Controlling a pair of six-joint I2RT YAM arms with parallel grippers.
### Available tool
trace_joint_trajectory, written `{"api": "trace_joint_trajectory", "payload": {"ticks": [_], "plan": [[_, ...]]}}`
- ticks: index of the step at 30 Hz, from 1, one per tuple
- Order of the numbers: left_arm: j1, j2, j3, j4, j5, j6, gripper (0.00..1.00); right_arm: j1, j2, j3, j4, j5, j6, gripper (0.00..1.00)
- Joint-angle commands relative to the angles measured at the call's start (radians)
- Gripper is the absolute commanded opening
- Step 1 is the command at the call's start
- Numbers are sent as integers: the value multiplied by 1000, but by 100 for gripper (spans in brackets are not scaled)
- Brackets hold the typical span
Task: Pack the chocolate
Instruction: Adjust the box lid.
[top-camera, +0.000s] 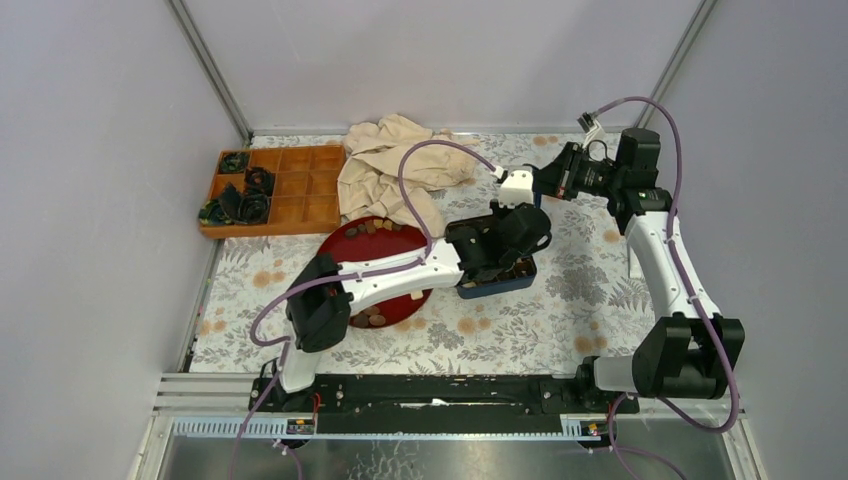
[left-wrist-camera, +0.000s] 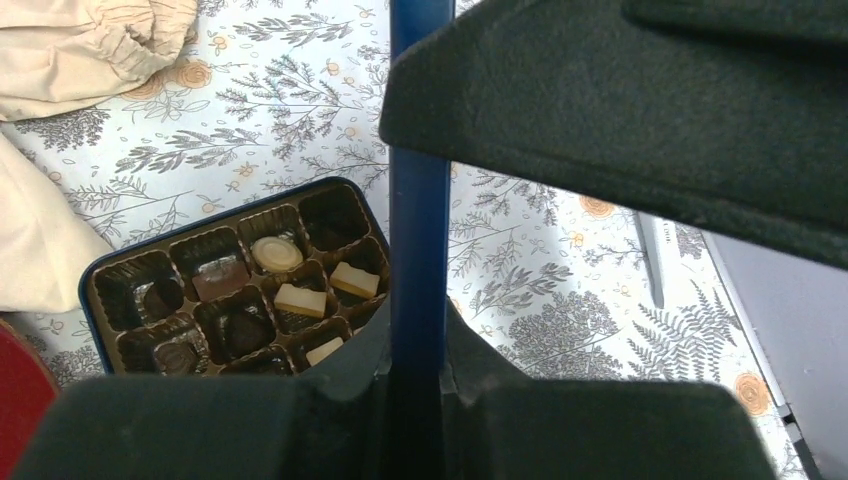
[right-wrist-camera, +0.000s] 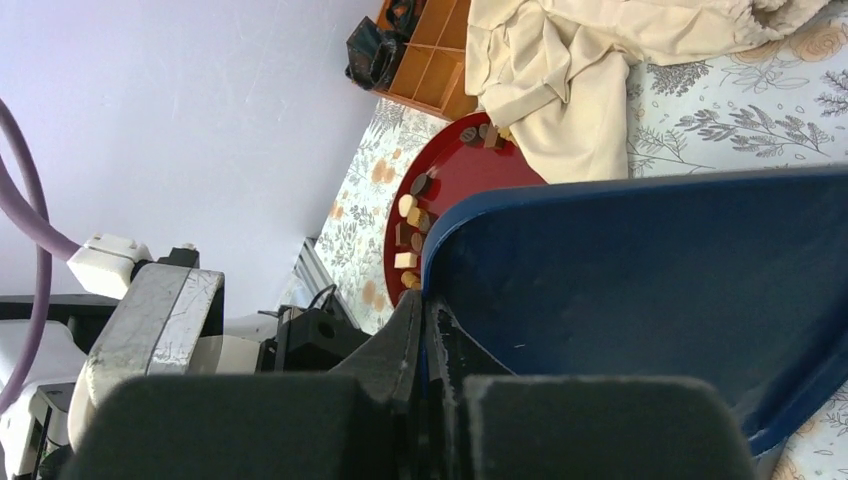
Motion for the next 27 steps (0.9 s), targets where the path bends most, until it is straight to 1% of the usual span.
{"api": "trace_joint_trajectory", "payload": {"ticks": [1,3,4,5,6,8,11,13,15,16,18,19,20,22,23,25,27], "plan": [[5,-104,-35,87,-61,-12,0,11,-65,53,-4,-17,-62,12],[11,-170,-101,142,-38,-32,0,11,-83,74,-37,-12,-119,31],[17,-206,-139,168,-23,-52,0,11,-97,88,-61,-12,-158,44],[28,-243,-176,188,-4,-78,0,11,-108,108,-93,-15,-209,51],[44,-279,-218,200,25,-112,0,11,-119,126,-141,-14,-263,56],[112,-360,-318,220,116,-221,0,11,-153,144,-188,-11,-364,67],[215,-478,-459,256,273,-357,0,11,-209,126,-209,-30,-511,82],[274,-548,-532,265,328,-442,0,12,-243,85,-215,-83,-618,98],[327,-614,-581,239,389,-549,0,15,-285,24,-231,-173,-838,100],[345,-634,-596,214,408,-598,0,18,-283,17,-370,-250,-1059,100],[366,-648,-593,141,417,-678,0,26,-253,31,-622,-301,-1501,100],[381,-640,-554,66,440,-709,0,58,-243,27,-666,-294,-1628,100],[386,-624,-523,16,459,-729,0,93,-241,20,-640,-252,-1653,100],[388,-593,-487,-24,505,-771,0,191,-255,-18,-470,-91,-1550,100],[388,-577,-478,-24,530,-794,0,243,-249,-27,-419,-23,-1512,100],[388,-541,-453,-34,568,-827,0,299,-228,-21,-348,108,-1445,100],[388,-505,-420,-67,579,-849,0,357,-224,-28,-318,233,-1443,100]]}}
